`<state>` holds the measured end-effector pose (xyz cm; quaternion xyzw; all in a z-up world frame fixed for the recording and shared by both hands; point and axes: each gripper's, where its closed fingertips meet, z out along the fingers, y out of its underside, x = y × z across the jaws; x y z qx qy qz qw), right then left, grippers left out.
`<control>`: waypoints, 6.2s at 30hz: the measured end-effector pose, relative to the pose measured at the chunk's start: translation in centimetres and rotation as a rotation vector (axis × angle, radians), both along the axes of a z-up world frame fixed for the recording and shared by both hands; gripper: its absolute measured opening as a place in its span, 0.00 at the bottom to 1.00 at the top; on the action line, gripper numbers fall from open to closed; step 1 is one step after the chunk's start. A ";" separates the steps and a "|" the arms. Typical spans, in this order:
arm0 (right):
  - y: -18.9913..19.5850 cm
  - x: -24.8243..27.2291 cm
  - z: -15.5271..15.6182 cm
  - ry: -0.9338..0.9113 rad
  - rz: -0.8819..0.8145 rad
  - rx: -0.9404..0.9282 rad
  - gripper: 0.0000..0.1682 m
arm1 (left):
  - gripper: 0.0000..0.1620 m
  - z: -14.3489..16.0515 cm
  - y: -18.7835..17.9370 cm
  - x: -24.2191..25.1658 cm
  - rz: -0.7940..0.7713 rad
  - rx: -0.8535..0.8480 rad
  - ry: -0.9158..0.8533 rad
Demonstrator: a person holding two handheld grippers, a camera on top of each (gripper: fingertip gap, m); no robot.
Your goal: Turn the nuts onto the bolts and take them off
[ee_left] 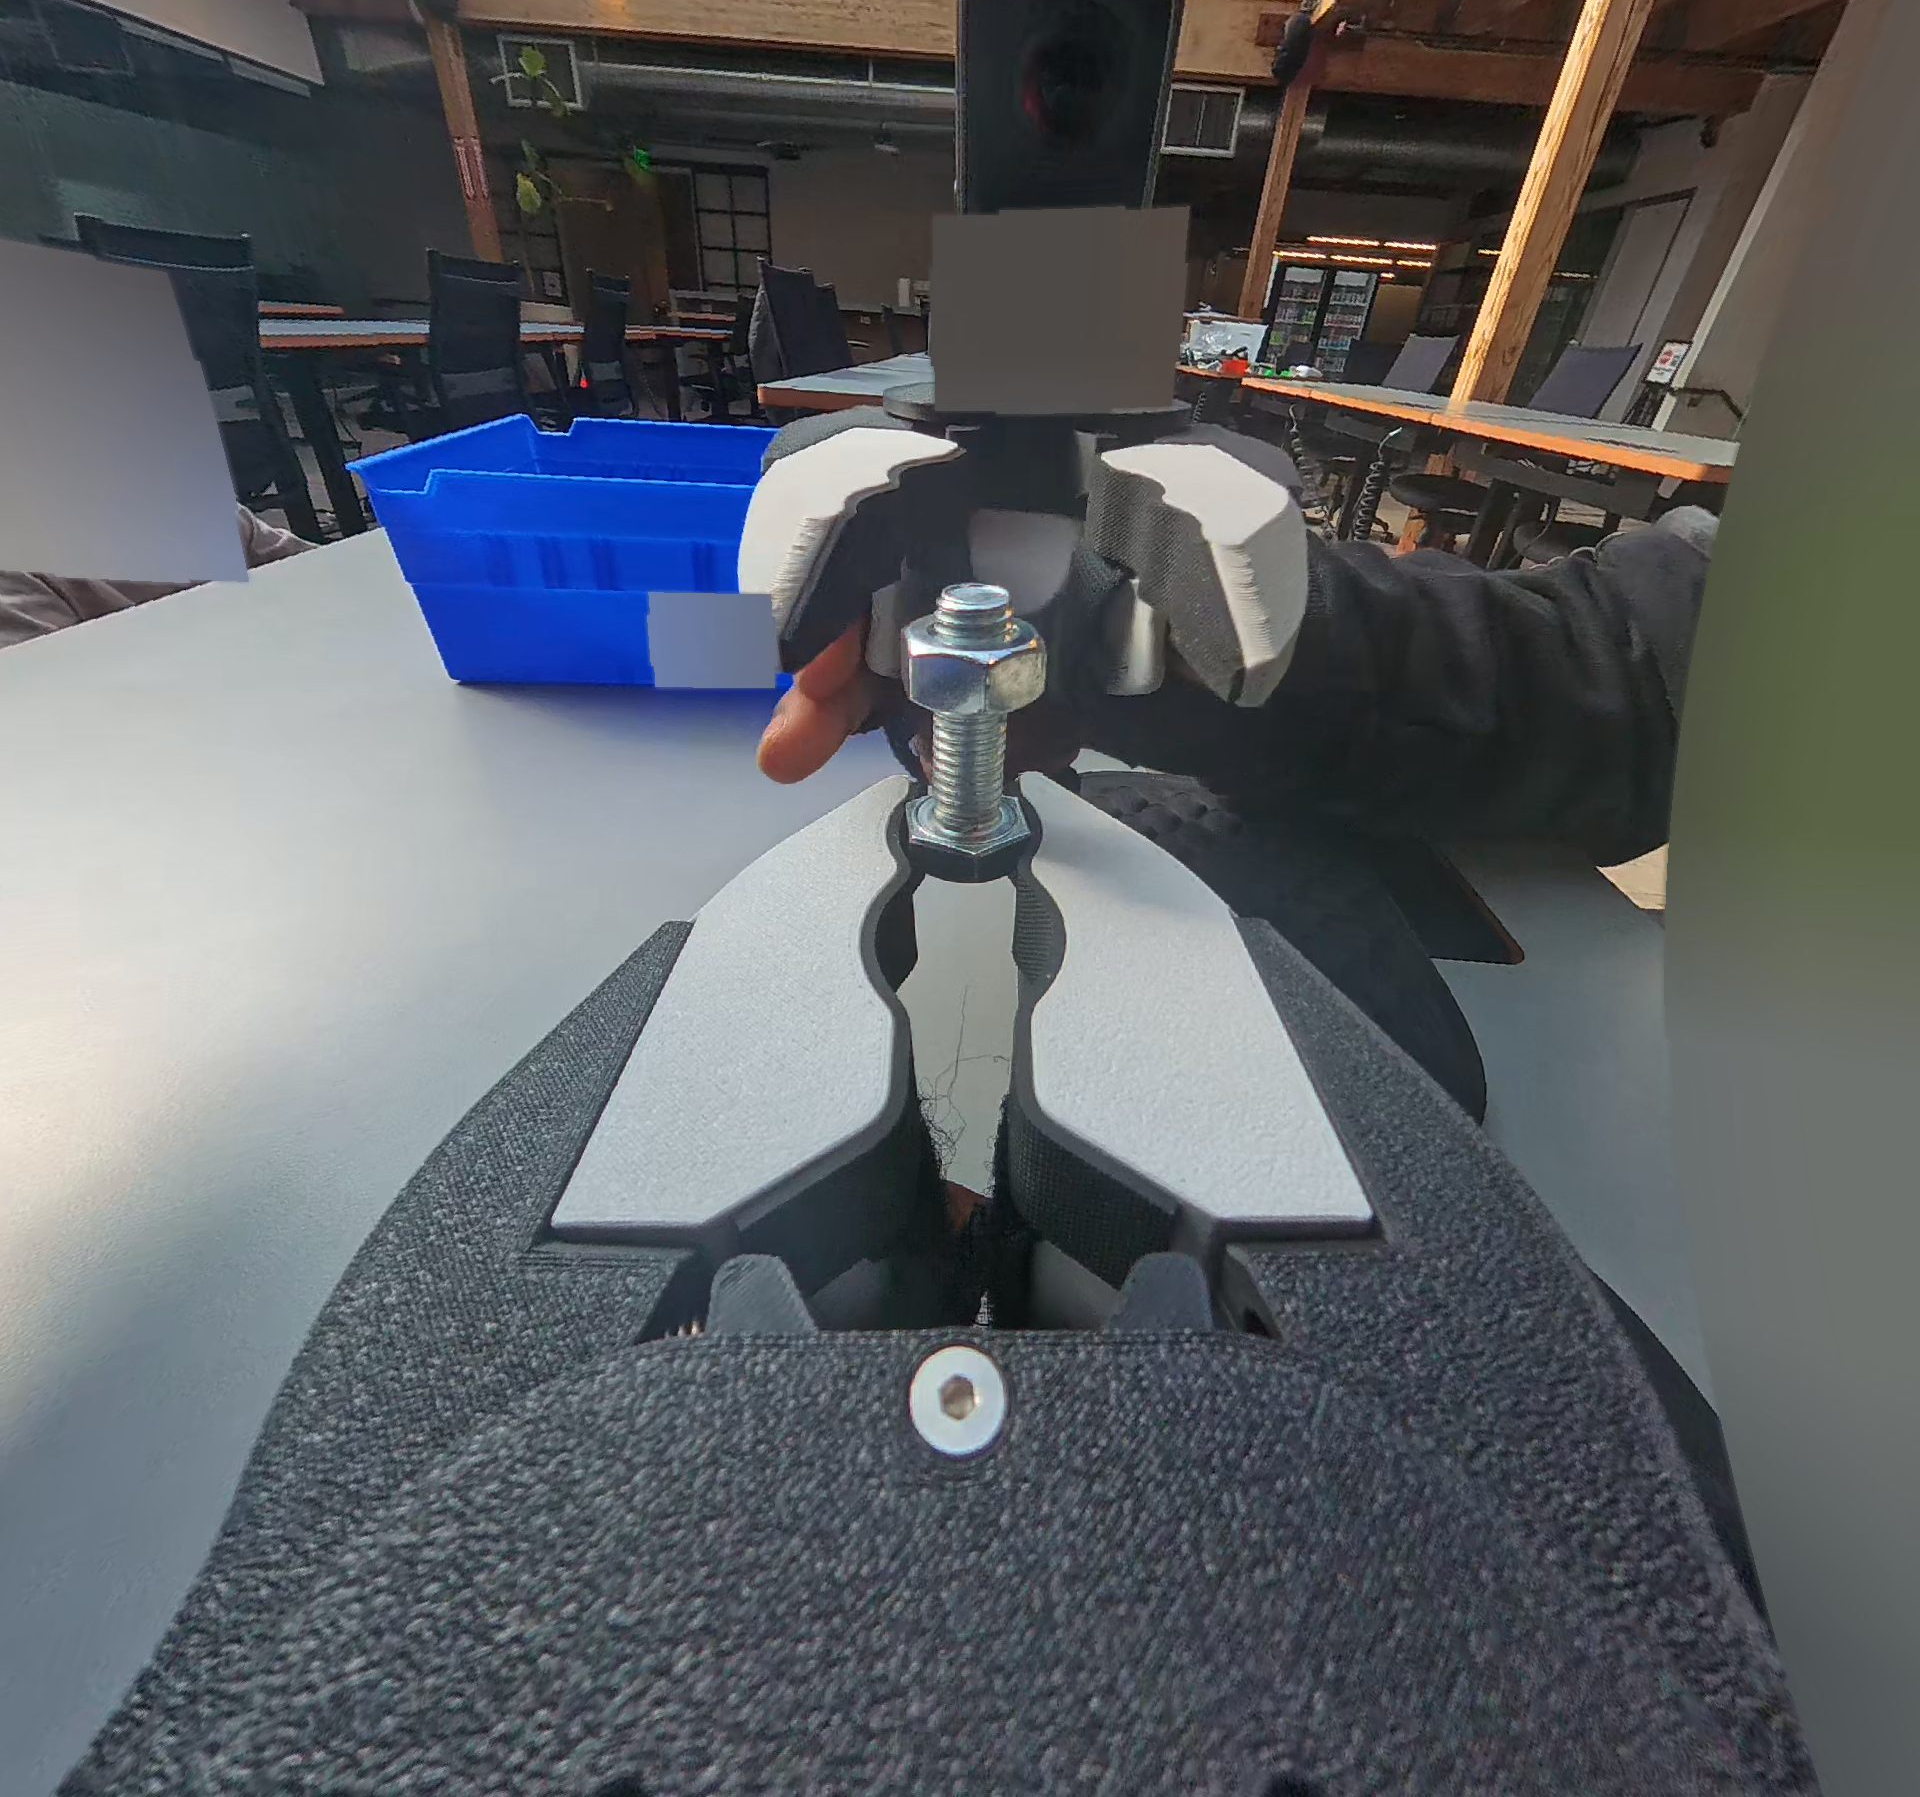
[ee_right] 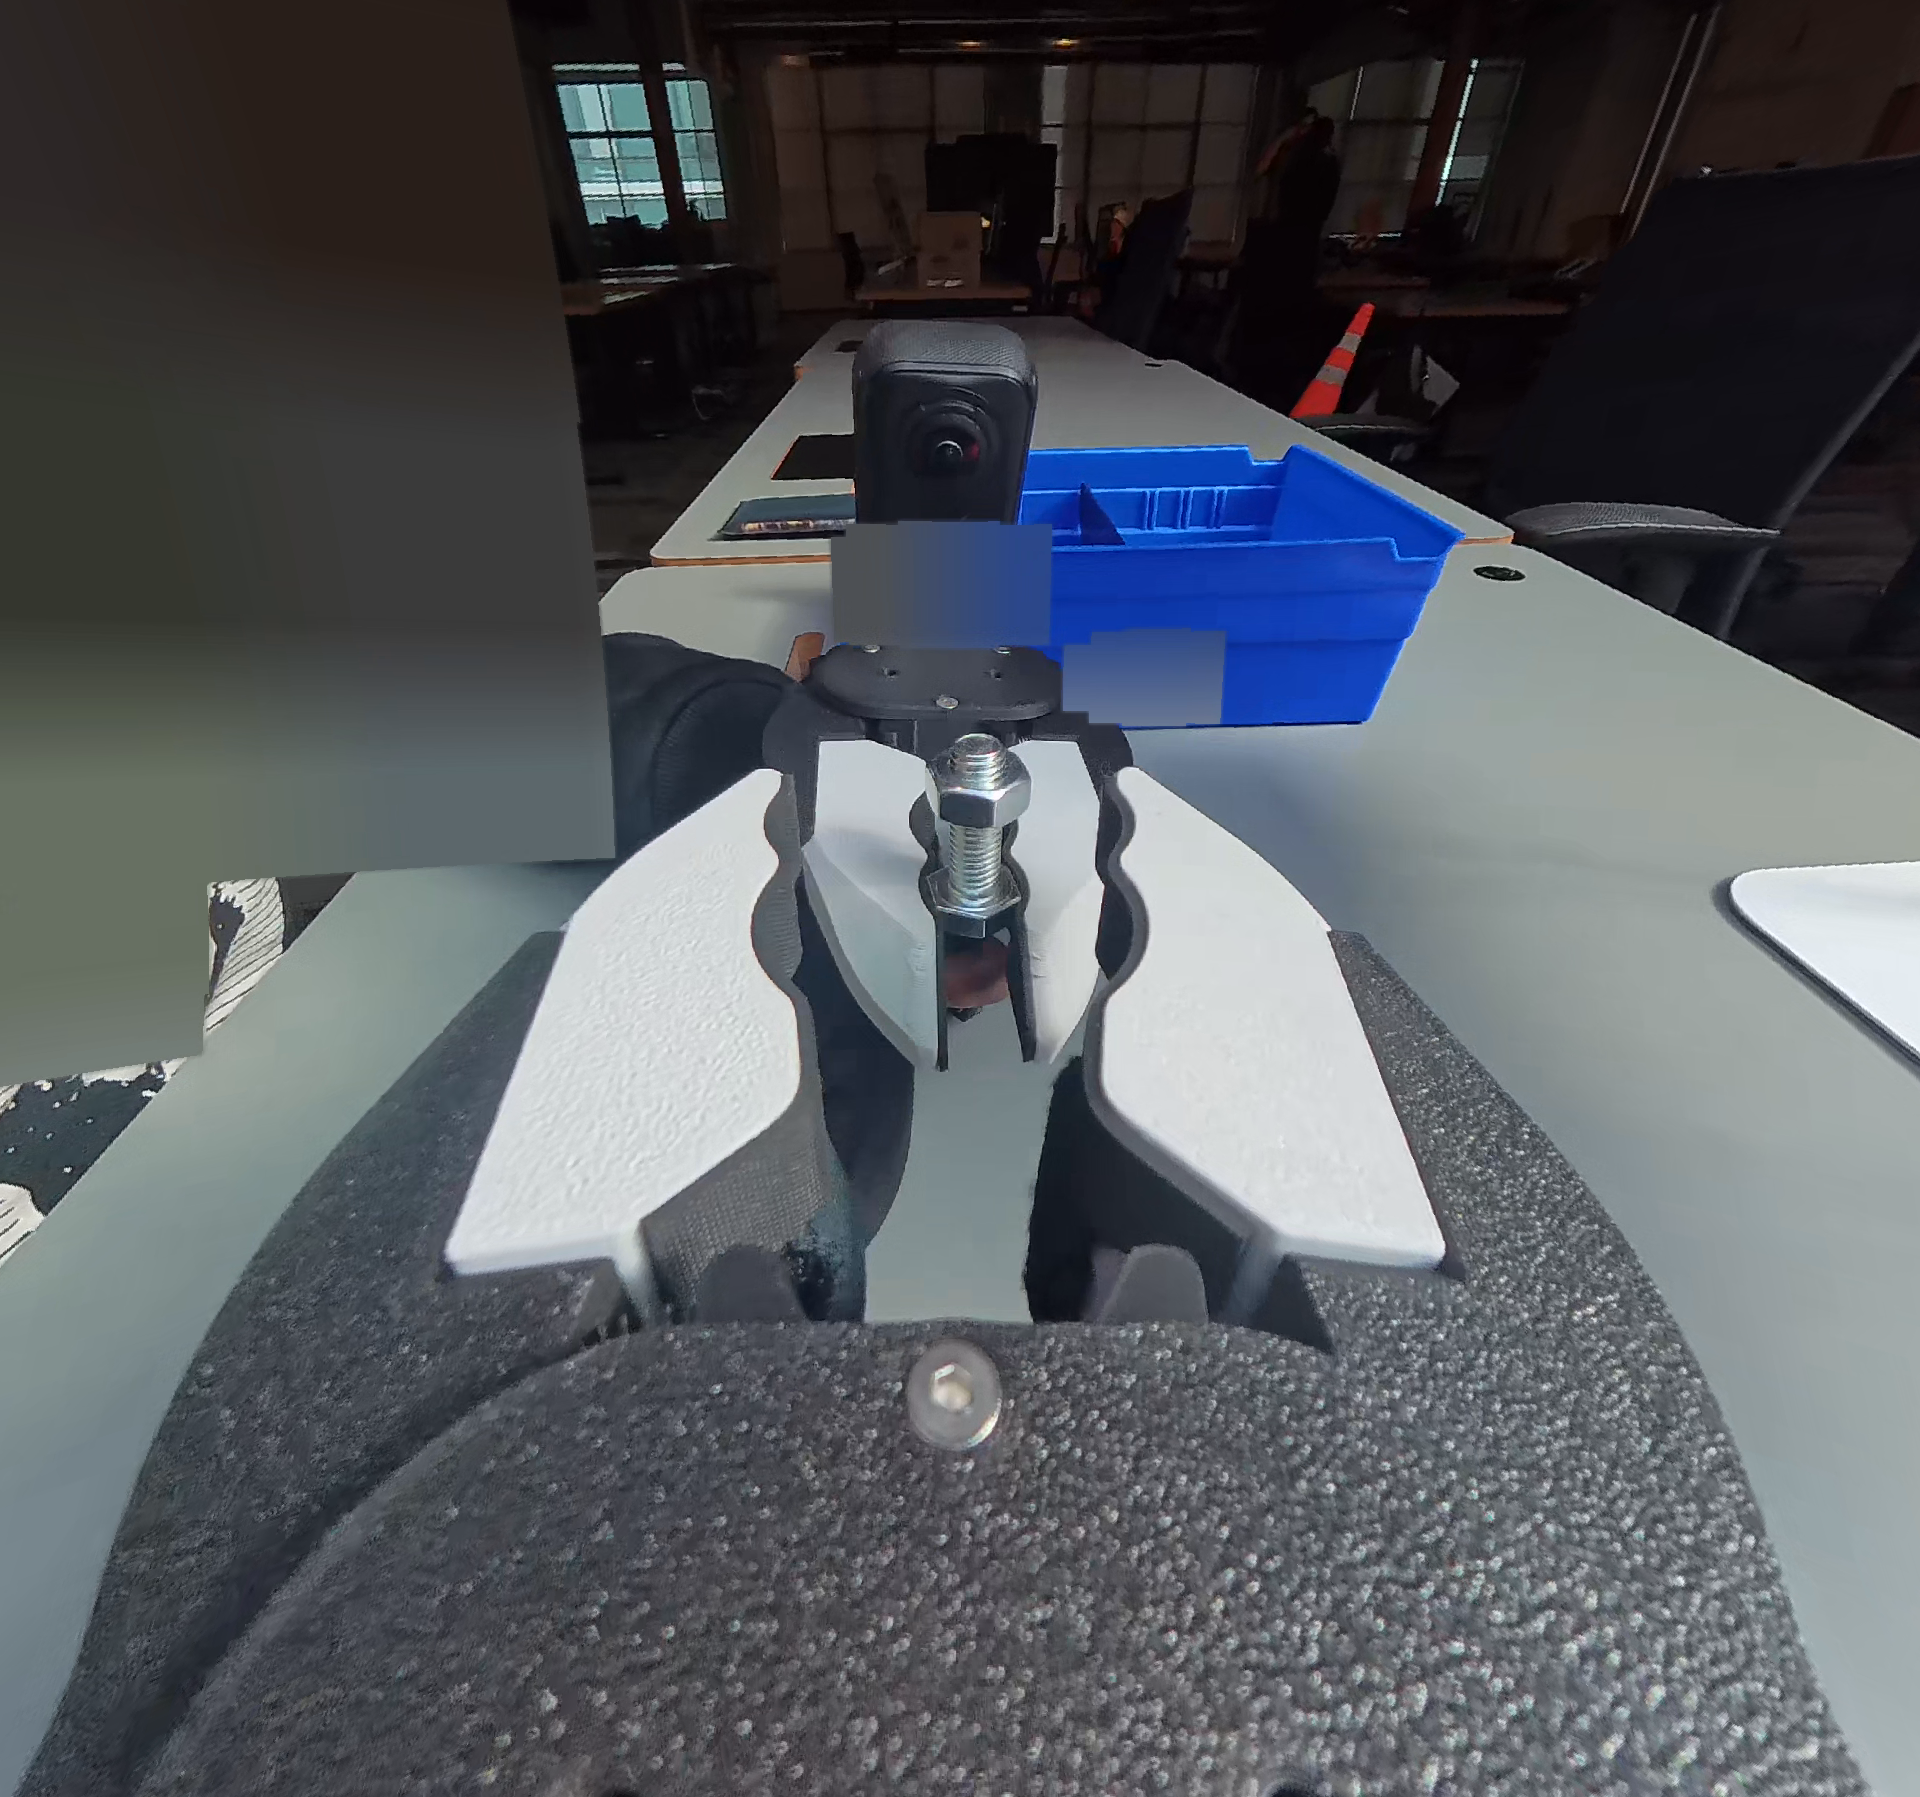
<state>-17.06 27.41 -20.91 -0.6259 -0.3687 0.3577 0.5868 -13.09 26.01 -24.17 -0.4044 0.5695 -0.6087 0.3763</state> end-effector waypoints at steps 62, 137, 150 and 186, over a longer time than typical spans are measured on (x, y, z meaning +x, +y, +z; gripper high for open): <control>0.1 -0.6 -0.2 -0.028 0.023 0.028 0.19 | 0.09 -0.1 -0.1 0.0 -0.008 0.003 0.003; 0.3 -1.3 -0.3 -0.019 0.046 0.020 0.22 | 0.09 0.0 0.0 0.0 -0.008 -0.004 0.004; -1.4 1.9 0.3 -0.020 -0.029 0.035 0.01 | 0.09 0.0 0.0 0.0 -0.006 -0.006 0.005; 0.7 3.8 0.9 -1.075 0.110 -0.292 0.05 | 0.30 -0.3 0.0 0.4 0.015 0.015 0.017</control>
